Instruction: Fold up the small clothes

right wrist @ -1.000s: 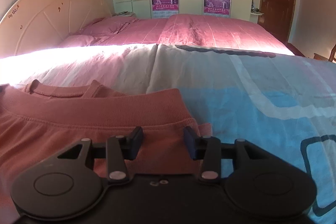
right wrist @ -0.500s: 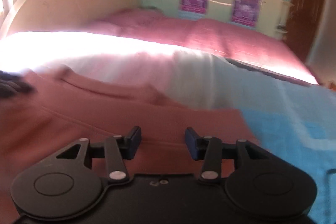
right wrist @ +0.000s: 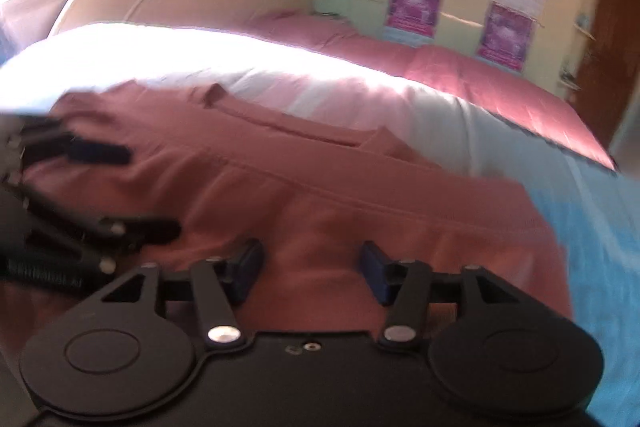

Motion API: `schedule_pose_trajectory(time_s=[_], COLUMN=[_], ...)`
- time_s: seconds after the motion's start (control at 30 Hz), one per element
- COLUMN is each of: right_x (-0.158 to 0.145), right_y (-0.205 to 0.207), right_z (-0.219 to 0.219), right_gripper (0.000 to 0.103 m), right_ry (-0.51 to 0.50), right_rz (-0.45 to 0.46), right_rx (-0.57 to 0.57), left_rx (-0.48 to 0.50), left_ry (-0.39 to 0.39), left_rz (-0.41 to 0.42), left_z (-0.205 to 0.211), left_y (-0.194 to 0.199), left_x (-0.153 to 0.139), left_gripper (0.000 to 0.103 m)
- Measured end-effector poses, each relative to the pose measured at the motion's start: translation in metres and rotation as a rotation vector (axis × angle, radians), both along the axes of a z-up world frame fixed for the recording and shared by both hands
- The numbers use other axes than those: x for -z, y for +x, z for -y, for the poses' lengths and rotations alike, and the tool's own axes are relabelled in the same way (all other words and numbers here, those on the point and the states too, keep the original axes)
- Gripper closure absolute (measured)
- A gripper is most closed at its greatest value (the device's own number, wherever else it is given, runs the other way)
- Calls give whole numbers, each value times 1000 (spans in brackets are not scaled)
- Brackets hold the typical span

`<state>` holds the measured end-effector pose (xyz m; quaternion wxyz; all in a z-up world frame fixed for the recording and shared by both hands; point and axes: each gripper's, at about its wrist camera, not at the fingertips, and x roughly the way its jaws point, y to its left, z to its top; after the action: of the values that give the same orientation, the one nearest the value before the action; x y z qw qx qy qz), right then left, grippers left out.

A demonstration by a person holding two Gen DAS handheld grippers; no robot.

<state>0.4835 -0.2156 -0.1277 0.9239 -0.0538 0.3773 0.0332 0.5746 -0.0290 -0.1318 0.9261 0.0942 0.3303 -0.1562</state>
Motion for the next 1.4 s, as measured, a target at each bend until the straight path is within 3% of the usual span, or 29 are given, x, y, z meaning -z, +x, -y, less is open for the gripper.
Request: schedule_pose_trajectory(time_s=[0.1, 0.17, 0.23, 0.37, 0.43, 0.5, 0.57, 0.6, 0.7, 0.8, 0.87, 0.9, 1.0, 1.07, 1.17, 1.27, 1.33, 1.4], right_x=[-20, -23, -12, -21, -16, -11, -17, -23, -43, -36, -19, -10, -8, -14, -16, -17, -14, -21], right_y=[-8, -18, -22, -54, -72, -87, -92, -94, -102, -97, -92, -93, -105, -105, -113, -128, -133, -136], right_z=[-2, -10, -14, 29, 58, 82, 82, 75, 34, -13, -33, -40, -53, -45, -3, 61, 77, 76], right_gripper=[54, 55, 55, 52, 52, 51, 55, 61, 61, 64, 64, 64, 66, 80, 98, 103, 103, 103], right_ry=[27, 50, 3, -20, -93, -62, -55, -45, 58, 92, 88, 74, 12, 11, -47, -34, -19, -25], right_rz=[32, 41, -3, 38, 10, 7, -1, 20, 102, 64, -6, -45, -31, -28, -24, -47, -63, -47], right_rx=[15, -26, -44, 32, 107, 150, 200, 211, 146, 52, 34, 31, 12, 2, 121, 292, 296, 287], left_rx=[-22, -49, -82, -221, -292, -327, -331, -302, -176, -114, -111, -120, -124, -167, -256, -305, -306, -308], left_ry=[-81, -43, -46, -14, -62, -57, -23, -33, -44, -58, -48, -36, -36, -16, 14, -56, -52, -48], left_rz=[44, 50, 32, 36, 3, 9, 19, 27, 50, 10, -58, -57, -29, -16, -44, -76, -70, -58], left_z=[-17, -21, -36, -91, -123, -135, -123, -113, -70, -38, -26, -23, -27, -43, -90, -125, -125, -125], left_y=[-23, -28, -39, -65, -73, -81, -87, -91, -101, -105, -101, -103, -108, -109, -107, -107, -104, -104], left_x=[-18, -13, -12, -8, -3, -3, -8, -12, -18, -12, 0, 4, -5, -9, -9, -6, -8, -10], left_gripper=[21, 21, 21, 21, 21, 21, 21, 21, 21, 21, 21, 21, 21, 21, 21, 26, 32, 33])
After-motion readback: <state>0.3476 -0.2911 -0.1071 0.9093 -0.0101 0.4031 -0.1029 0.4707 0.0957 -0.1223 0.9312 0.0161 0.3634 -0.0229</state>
